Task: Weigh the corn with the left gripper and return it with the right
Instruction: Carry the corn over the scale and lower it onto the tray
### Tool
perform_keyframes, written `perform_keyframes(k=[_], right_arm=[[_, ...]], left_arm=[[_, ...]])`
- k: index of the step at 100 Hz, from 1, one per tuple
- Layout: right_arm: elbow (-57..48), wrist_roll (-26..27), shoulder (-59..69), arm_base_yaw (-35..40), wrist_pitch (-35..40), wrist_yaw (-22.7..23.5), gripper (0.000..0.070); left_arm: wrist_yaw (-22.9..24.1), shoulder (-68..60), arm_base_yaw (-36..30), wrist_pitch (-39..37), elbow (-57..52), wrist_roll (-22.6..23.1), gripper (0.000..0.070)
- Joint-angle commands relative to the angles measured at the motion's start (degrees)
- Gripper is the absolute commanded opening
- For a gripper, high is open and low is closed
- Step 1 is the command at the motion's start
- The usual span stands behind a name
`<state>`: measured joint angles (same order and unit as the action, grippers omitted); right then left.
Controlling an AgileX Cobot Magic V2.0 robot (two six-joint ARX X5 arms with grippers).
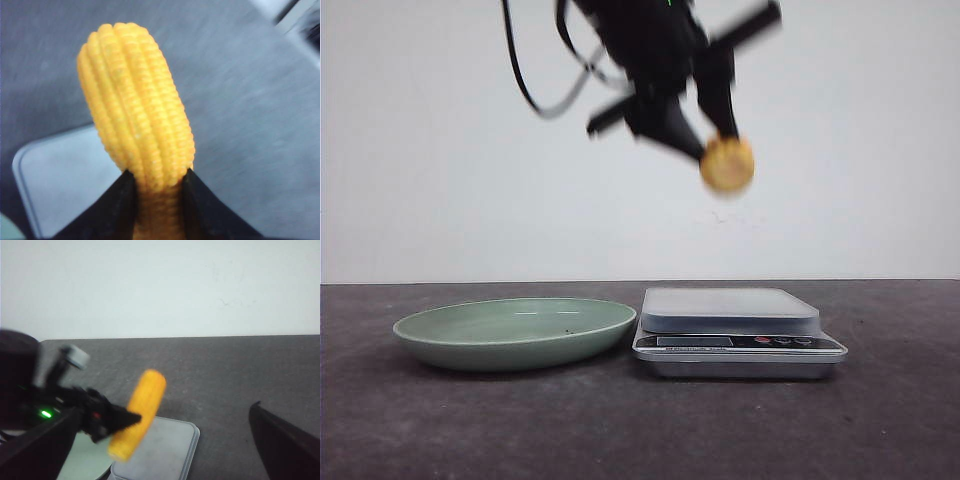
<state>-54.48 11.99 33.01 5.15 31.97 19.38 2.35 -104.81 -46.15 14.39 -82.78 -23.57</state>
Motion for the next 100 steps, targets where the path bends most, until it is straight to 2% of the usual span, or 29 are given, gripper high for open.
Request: perform_keyframes(k=[1, 30, 34, 41, 46, 65, 82, 87, 100], right_arm=[[-0.7, -0.4, 0.2, 0.1, -0.5, -0.1, 0.0700], [-0.7, -0.5, 0.2, 0.1, -0.1, -0.2, 0.0700], [-0.7, -0.5, 0.2, 0.1, -0.1, -0.3, 0.0700], [-0.7, -0.5, 0.2, 0.1, -0.1, -0.3, 0.0700], [-0.7, -0.5, 0.2, 0.1, -0.1, -0.4, 0.0700], [-0.7, -0.5, 0.2, 0.1, -0.1, -0.4, 0.0700], [-0.7, -0.5, 0.2, 0.1, -0.1, -0.3, 0.0700], [-0.7, -0.5, 0.2, 0.1, -0.1, -0.3, 0.0700], [-0.7, -0.5, 0.2, 0.1, 0.3, -0.3, 0.0700]], left_arm=[[0.7, -2.9, -0.4, -0.6, -1.6, -0.5, 0.0004], [0.7, -8.5, -0.3, 0.7, -1.6, -0.5, 0.0012], [0.6, -8.6, -0.3, 0.8, -1.6, -0.5, 0.0065], [0.7, -8.7, -0.3, 0.9, -1.6, 0.1, 0.0206], [0.7, -8.7, -0.3, 0.9, -1.6, 0.4, 0.0268], [0.7, -8.7, -0.3, 0.7, -1.6, 0.4, 0.0292], [0.6, -8.7, -0.5, 0.6, -1.9, 0.4, 0.0531], [0.3, -8.3, -0.5, 0.8, -2.0, 0.4, 0.0564], [0.2, -7.0, -0.8, 0.3, -2.0, 0.6, 0.0564]])
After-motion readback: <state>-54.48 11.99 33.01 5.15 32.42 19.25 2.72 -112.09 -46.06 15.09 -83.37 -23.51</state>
